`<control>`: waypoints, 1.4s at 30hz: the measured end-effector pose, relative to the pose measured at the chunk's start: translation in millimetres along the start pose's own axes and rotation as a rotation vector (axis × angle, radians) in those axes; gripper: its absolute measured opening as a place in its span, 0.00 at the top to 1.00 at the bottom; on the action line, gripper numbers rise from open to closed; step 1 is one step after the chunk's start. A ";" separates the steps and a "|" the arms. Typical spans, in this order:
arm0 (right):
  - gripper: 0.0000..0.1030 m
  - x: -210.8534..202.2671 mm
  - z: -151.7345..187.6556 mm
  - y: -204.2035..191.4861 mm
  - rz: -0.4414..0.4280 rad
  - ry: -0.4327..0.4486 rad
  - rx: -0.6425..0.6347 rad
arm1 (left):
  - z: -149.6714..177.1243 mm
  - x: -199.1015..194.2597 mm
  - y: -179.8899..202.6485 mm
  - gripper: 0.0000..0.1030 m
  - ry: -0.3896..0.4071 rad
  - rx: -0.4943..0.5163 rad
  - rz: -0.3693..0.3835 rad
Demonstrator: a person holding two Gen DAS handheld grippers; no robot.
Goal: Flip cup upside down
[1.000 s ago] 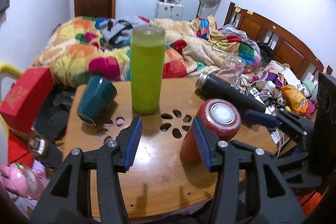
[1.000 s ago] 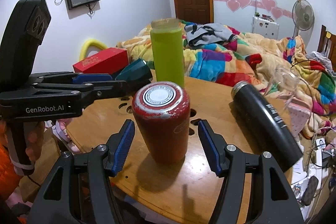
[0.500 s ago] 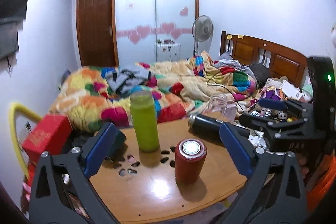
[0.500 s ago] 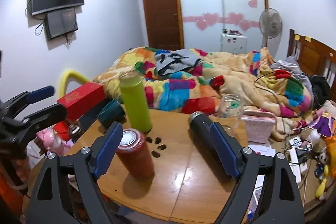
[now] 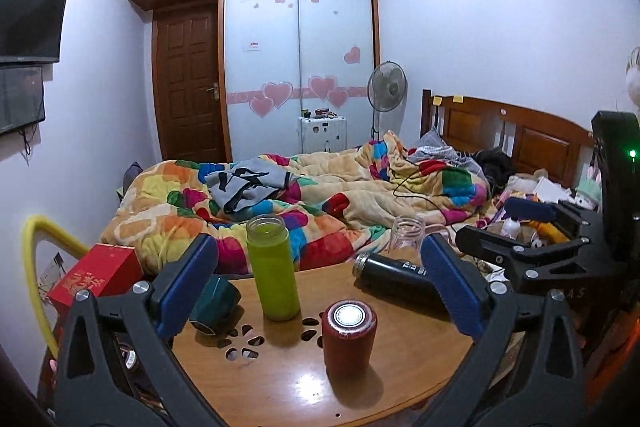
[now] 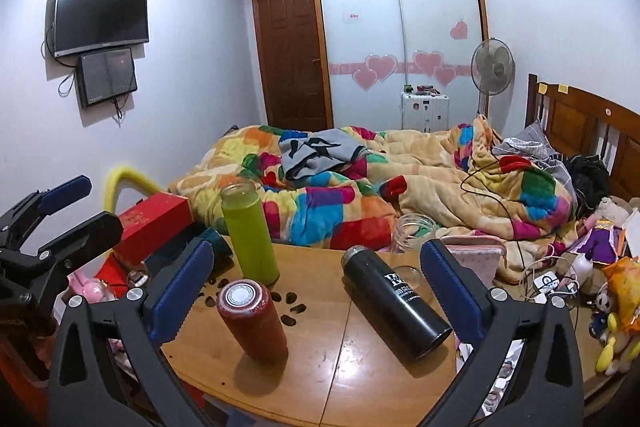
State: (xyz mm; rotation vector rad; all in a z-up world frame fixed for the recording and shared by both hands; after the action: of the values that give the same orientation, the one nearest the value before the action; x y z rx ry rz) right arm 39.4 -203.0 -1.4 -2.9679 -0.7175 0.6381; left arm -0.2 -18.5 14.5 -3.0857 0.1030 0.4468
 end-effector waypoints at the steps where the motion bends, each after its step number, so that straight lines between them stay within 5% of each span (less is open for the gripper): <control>1: 0.00 -0.6 -0.5 1.3 0.000 0.001 0.004 | -1.0 0.7 -1.3 0.00 0.000 -0.007 0.001; 42: 0.00 -11.1 -16.3 -7.3 -0.010 0.053 0.000 | -5.8 3.1 -9.1 0.00 0.008 -0.058 0.016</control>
State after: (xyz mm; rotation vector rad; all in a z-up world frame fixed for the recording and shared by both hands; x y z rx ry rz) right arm 33.7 -200.2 18.7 -2.9666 -0.7276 0.5564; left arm 5.0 -9.7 19.3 -3.1465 0.1168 0.4456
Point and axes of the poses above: each gripper's, at about its wrist camera, not at the fingertips, and x roughly the way its jaws point, y to its right, z to its underside, the point moved 3 cm from there along x, roughly the way its jaws point, and after that the axes turned 3 degrees about y, right-handed, at the moved point
